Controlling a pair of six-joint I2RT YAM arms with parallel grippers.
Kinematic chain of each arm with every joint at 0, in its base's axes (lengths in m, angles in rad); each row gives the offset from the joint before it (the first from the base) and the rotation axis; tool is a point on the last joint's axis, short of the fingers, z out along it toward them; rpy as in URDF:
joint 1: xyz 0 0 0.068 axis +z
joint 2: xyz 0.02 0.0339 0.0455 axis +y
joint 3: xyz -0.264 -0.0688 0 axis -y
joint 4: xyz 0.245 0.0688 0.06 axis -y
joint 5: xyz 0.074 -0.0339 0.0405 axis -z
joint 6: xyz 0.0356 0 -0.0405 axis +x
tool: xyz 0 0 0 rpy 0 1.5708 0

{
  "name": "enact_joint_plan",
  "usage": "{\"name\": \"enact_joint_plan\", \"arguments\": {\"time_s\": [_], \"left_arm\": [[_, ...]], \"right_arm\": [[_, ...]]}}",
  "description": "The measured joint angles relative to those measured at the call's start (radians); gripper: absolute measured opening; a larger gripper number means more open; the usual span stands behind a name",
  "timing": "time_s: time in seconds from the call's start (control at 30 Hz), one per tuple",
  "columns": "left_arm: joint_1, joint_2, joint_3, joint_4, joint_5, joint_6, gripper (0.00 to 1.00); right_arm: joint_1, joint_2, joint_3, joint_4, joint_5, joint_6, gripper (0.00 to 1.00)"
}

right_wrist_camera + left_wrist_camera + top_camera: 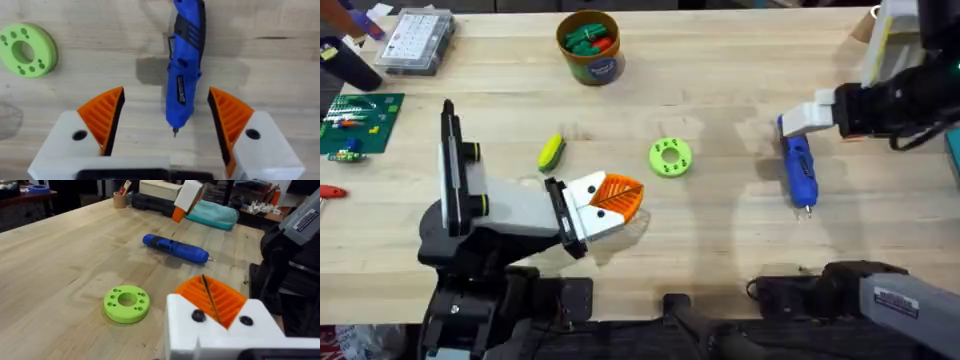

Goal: Pick up the gripper from the table and insert it into the empty holder that is missing its gripper. Then pick up a screw, insert it into the mounting hole, and use the screwdriver to tighten it. Finally, clean up the table by picking up the vegetable and placing it into the bucket.

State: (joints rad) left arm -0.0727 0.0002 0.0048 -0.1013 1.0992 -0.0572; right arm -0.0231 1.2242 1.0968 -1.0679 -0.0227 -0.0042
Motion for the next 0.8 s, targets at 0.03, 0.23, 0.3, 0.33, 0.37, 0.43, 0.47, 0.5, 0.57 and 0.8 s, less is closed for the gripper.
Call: {"name": "enact_joint_plan", "arguments": {"time_s": [0.03,0.23,0.3,0.33,0.37,0.43,0.47,0.5,0.57,0.8], "left_arm": [[0.0,0.0,0.0,0.0,0.0,0.0,0.004],[0.0,0.0,0.0,0.0,0.0,0.0,0.004],[0.0,0.0,0.0,0.0,0.0,0.0,0.004],[0.0,0.0,0.0,0.0,0.0,0.0,0.004],[0.0,0.0,0.0,0.0,0.0,0.0,0.004],[0.0,0.0,0.0,0.0,0.0,0.0,0.004],[0.0,0.0,0.0,0.0,0.0,0.0,0.004],[0.0,0.0,0.0,0.0,0.0,0.0,0.004],[0.0,0.0,0.0,0.0,0.0,0.0,0.004],[0.0,0.0,0.0,0.0,0.0,0.0,0.004]], "right_arm": [[0.0,0.01,-0.004,0.019,0.0,-0.01,0.985],[-0.008,0.123,-0.006,0.095,0.008,-0.061,0.985],[-0.02,0.171,-0.007,0.097,0.011,-0.071,0.985],[-0.027,0.193,-0.007,0.098,0.012,-0.074,0.985],[-0.033,0.215,-0.008,0.103,0.014,-0.078,0.985],[-0.044,0.255,-0.008,0.114,0.018,-0.083,0.985],[-0.049,0.272,-0.008,0.119,0.019,-0.084,0.985],[-0.054,0.288,-0.008,0.124,0.021,-0.087,0.985],[-0.06,0.316,-0.008,0.132,0.023,-0.088,0.985],[-0.062,0.405,-0.008,0.191,0.026,-0.096,0.985]]}}
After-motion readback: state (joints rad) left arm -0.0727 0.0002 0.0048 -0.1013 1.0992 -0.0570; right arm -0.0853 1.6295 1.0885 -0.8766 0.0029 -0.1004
